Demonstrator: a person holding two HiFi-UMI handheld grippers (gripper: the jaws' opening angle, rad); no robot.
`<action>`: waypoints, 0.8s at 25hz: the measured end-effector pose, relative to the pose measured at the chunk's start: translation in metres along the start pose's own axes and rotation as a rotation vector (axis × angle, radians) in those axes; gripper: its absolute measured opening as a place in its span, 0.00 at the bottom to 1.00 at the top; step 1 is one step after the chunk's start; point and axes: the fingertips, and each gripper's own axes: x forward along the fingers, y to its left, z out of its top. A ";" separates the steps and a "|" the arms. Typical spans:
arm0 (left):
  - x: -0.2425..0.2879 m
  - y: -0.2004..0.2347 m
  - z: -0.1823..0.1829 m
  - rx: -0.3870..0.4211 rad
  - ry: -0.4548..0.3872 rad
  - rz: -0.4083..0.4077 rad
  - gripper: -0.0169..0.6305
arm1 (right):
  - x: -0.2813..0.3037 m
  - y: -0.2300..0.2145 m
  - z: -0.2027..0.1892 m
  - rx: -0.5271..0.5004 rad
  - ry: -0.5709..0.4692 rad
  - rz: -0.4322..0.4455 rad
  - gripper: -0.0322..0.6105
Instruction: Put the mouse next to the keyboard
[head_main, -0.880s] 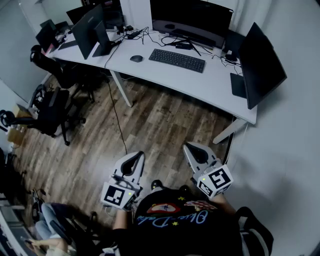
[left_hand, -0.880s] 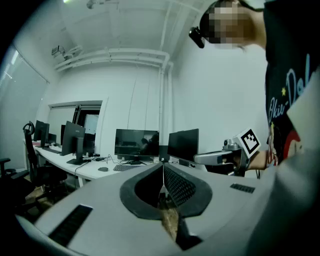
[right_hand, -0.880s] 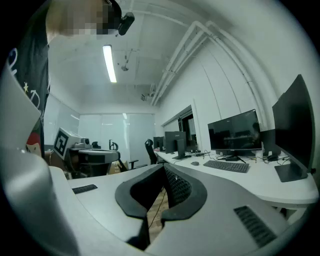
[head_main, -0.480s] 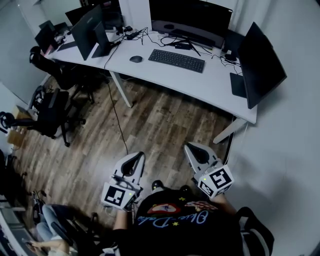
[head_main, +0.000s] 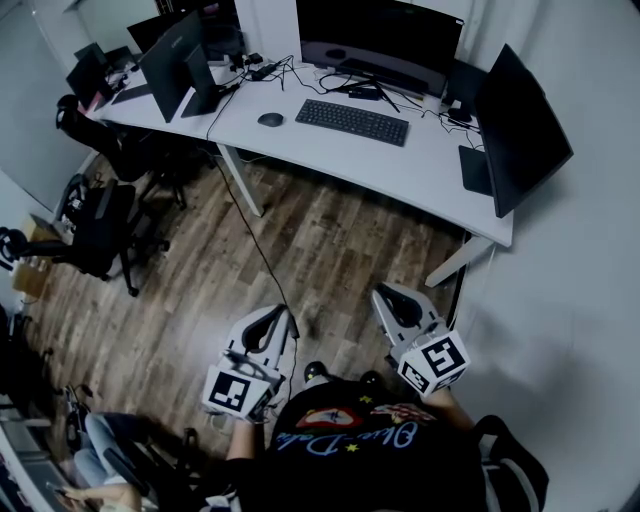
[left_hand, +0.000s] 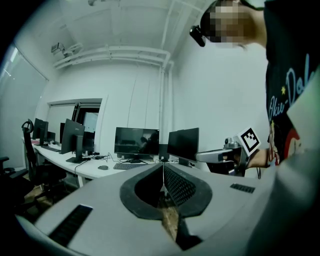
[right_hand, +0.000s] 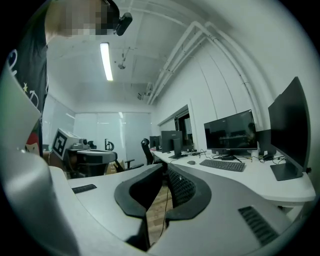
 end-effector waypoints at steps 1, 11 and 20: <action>0.000 0.001 0.000 -0.001 0.000 0.000 0.03 | 0.001 0.001 -0.001 -0.002 0.004 0.001 0.05; 0.001 0.007 -0.002 -0.009 0.000 -0.019 0.03 | 0.009 0.002 -0.005 -0.005 0.035 -0.018 0.24; 0.000 0.026 -0.008 -0.020 -0.002 -0.029 0.03 | 0.023 0.006 -0.008 -0.010 0.068 -0.052 0.36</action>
